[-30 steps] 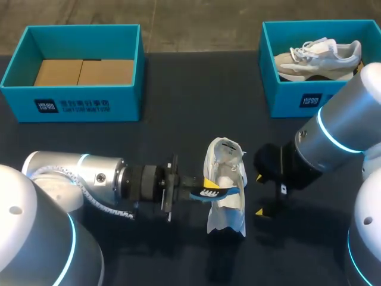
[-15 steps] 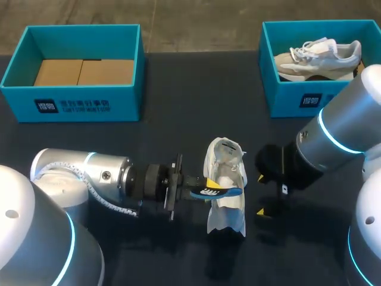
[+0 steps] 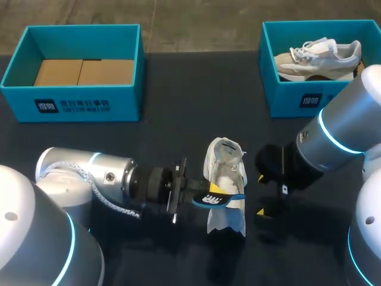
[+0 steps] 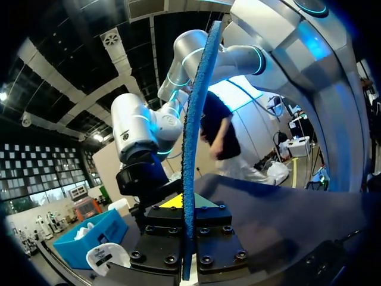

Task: Take the shoe out of the shoebox, open the shoe tongue, remove and reinsert the insole, then place the shoe into the shoebox

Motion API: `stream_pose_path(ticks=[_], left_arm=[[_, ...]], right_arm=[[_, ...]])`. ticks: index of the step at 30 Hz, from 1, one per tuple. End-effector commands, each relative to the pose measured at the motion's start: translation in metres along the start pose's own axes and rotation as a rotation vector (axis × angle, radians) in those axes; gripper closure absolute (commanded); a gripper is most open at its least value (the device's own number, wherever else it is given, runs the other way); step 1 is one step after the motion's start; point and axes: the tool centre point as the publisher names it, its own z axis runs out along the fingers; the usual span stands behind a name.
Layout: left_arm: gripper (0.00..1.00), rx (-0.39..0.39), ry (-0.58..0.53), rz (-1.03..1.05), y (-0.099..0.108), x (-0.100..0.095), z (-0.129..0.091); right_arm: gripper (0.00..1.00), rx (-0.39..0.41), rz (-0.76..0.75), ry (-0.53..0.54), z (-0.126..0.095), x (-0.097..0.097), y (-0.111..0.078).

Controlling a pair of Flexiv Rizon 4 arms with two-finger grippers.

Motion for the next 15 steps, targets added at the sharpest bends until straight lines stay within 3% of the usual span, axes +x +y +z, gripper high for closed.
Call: stream_pose_path(ticks=[1, 15], left_arm=[[1.0, 0.002, -0.007, -0.012, 0.0065, 0.0003, 0.0046], [1.0, -0.009, -0.013, 0.01, 0.0118, 0.0005, 0.0047]], right_arm=[[0.0, 0.001, 0.0, -0.003, 0.0018, 0.0009, 0.0004], [0.0, 0.001, 0.0, -0.003, 0.0018, 0.0009, 0.0004]])
